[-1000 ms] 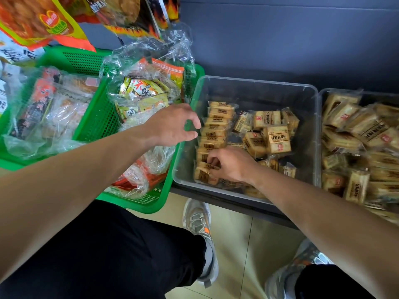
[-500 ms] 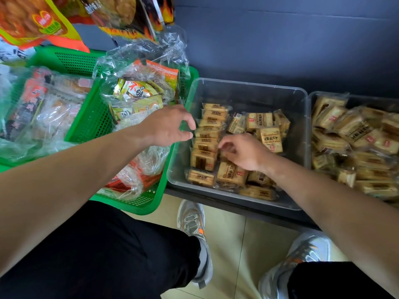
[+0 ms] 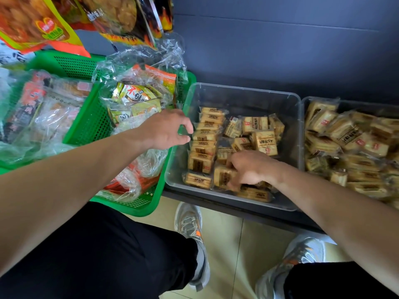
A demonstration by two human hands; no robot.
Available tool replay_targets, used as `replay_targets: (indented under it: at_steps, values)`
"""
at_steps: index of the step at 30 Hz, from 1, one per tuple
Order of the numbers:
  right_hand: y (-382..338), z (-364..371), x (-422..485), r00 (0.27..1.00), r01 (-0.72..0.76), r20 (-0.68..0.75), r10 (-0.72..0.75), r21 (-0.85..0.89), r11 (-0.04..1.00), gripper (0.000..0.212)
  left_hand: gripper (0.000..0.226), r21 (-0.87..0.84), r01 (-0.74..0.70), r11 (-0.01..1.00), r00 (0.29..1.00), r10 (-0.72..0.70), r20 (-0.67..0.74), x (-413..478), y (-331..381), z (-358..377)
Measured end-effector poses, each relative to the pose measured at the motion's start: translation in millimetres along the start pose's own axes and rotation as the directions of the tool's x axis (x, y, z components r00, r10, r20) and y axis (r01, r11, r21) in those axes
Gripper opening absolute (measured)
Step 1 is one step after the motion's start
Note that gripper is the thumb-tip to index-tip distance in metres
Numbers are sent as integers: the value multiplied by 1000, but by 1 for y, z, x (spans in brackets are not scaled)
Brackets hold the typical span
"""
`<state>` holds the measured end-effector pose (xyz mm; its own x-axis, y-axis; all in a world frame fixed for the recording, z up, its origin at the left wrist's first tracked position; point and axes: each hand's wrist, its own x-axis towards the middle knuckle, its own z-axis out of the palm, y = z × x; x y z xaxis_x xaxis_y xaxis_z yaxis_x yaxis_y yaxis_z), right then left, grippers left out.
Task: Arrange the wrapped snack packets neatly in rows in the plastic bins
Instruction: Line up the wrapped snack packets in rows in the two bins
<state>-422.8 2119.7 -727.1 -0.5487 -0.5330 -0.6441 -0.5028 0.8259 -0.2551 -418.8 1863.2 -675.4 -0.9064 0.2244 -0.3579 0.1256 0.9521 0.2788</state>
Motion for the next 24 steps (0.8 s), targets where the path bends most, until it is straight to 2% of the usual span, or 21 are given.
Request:
replay_targets:
  at_steps: [3,7,11,15,18,21,24]
  values:
    - [-6,-5,6,995,34,-100,-12,226,974,33,22,-6,6,1000,1000,-6,-1,1,1,1]
    - [-27,-2,18,959,105,-283,-29,256,961,41,22,-1,3,1000,1000,-3,6,4,-1,3]
    - [-40,6,30,923,154,-385,-5,356,922,35,22,22,-6,1000,1000,5,22,6,0,6]
    - [-45,22,33,924,188,-376,-65,301,935,33,24,51,-24,998,999,23,24,5,-1,7]
    - [-42,29,31,893,222,-438,-103,230,948,24,23,81,-38,996,999,36,23,4,-1,9]
    - [-32,30,29,906,242,-409,-110,288,926,13,23,102,-44,994,999,42,17,3,1,9]
    - [-36,35,32,922,217,-375,-95,300,929,11,24,141,-39,989,999,41,-11,1,6,8]
